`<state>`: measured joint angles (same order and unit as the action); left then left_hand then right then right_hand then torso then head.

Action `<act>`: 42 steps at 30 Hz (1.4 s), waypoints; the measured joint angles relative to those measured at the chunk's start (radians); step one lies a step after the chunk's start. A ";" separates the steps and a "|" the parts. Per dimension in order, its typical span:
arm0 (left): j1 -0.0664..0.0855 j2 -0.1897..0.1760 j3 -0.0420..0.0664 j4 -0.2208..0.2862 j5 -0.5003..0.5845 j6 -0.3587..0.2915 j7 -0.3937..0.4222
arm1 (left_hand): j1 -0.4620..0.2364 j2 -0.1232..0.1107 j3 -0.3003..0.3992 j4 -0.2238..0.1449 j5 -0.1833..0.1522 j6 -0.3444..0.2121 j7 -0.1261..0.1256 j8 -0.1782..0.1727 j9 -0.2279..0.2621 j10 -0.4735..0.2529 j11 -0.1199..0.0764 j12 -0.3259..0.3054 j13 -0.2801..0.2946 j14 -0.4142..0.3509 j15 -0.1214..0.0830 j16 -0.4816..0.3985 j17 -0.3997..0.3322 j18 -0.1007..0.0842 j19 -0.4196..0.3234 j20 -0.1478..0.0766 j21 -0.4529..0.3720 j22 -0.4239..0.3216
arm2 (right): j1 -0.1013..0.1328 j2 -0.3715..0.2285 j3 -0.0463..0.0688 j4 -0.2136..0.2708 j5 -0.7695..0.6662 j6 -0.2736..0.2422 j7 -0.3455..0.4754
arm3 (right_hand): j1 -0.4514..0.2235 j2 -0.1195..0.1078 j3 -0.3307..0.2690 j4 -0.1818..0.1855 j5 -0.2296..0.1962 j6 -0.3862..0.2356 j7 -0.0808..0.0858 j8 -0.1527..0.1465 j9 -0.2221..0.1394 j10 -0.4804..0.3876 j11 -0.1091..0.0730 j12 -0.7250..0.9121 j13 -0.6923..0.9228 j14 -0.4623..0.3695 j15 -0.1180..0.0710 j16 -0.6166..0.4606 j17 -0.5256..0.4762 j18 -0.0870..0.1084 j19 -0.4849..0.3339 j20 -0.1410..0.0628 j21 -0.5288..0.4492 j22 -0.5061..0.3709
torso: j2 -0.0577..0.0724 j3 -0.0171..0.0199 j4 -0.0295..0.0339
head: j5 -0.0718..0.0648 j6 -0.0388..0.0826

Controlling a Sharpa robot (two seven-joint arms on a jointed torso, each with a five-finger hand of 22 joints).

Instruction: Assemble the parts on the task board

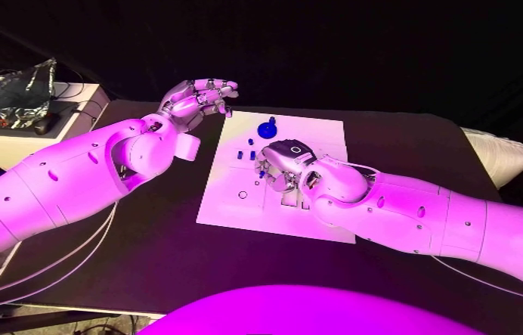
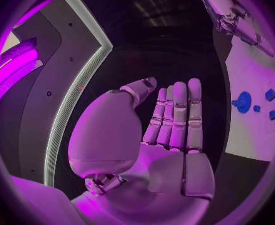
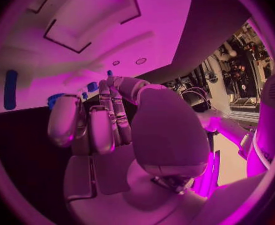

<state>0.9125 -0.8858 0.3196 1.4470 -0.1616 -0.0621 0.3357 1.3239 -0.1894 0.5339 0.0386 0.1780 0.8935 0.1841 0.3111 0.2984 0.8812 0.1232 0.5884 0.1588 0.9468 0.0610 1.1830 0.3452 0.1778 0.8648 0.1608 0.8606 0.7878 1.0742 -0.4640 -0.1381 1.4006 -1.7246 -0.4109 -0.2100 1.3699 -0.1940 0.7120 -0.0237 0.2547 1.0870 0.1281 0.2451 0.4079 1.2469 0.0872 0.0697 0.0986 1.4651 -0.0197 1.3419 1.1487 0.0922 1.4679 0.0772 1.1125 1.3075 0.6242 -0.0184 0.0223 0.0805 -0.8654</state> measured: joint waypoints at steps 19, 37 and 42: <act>0.000 -0.004 0.000 0.002 0.001 -0.003 -0.002 | 0.000 0.000 0.000 0.000 0.000 0.000 0.000 0.000 0.000 0.000 0.000 0.000 0.000 0.000 0.000 0.000 0.000 0.000 0.000 0.000 0.000 0.000 | -0.017 0.029 -0.004 -0.017 -0.014 0.019 -0.002 | -0.003 -0.003 0.000 0.000 -0.005 0.000 0.000 0.002 0.002 0.004 -0.004 -0.003 0.000 0.000 0.000 0.000 -0.002 0.000 0.000 0.000 0.000 0.000 | 0.000 0.0019 -0.0019 | 0.024 -0.007; 0.000 -0.008 0.000 0.002 0.001 -0.004 -0.005 | 0.000 0.000 -0.003 0.003 0.000 0.000 0.000 0.000 0.000 0.000 0.000 0.000 -0.002 0.000 0.000 0.000 0.000 0.000 0.007 0.000 -0.005 -0.004 | -0.023 0.045 -0.006 -0.040 -0.025 0.024 -0.002 | -0.006 -0.005 0.001 -0.004 -0.006 -0.002 -0.002 0.002 0.002 0.005 -0.005 -0.006 -0.001 0.000 0.000 0.000 -0.003 0.000 0.000 0.000 0.007 0.001 | 0.000 0.0017 -0.0025 | 0.030 -0.007; 0.000 -0.009 0.000 0.004 0.001 -0.004 -0.005 | 0.000 0.000 -0.003 0.003 0.000 0.000 0.000 0.000 0.000 0.000 0.000 0.000 -0.002 0.000 0.000 0.000 0.000 0.000 0.007 0.000 -0.005 -0.004 | -0.025 0.051 -0.007 -0.048 -0.030 0.029 0.000 | -0.010 -0.001 0.001 -0.004 -0.008 -0.003 -0.003 0.000 0.002 0.011 -0.011 -0.007 -0.001 0.000 0.000 0.000 -0.006 0.000 0.000 0.000 0.007 0.001 | 0.000 0.0016 -0.0022 | 0.030 -0.007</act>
<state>0.9126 -0.8952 0.3196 1.4506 -0.1606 -0.0660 0.3302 1.3238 -0.1894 0.5311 0.0414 0.1780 0.8935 0.1841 0.3110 0.2984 0.8812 0.1233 0.5884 0.1570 0.9468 0.0610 1.1830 0.3452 0.1778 0.8720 0.1610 0.8560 0.7838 1.0491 -0.4134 -0.1447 1.3529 -1.7544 -0.3824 -0.2101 1.3601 -0.1951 0.7134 -0.0277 0.2472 1.0843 0.1256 0.2449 0.4101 1.2576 0.0767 0.0629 0.0971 1.4651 -0.0196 1.3419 1.1430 0.0922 1.4678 0.0773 1.1199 1.3080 0.6245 -0.0168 0.0201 0.1108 -0.8728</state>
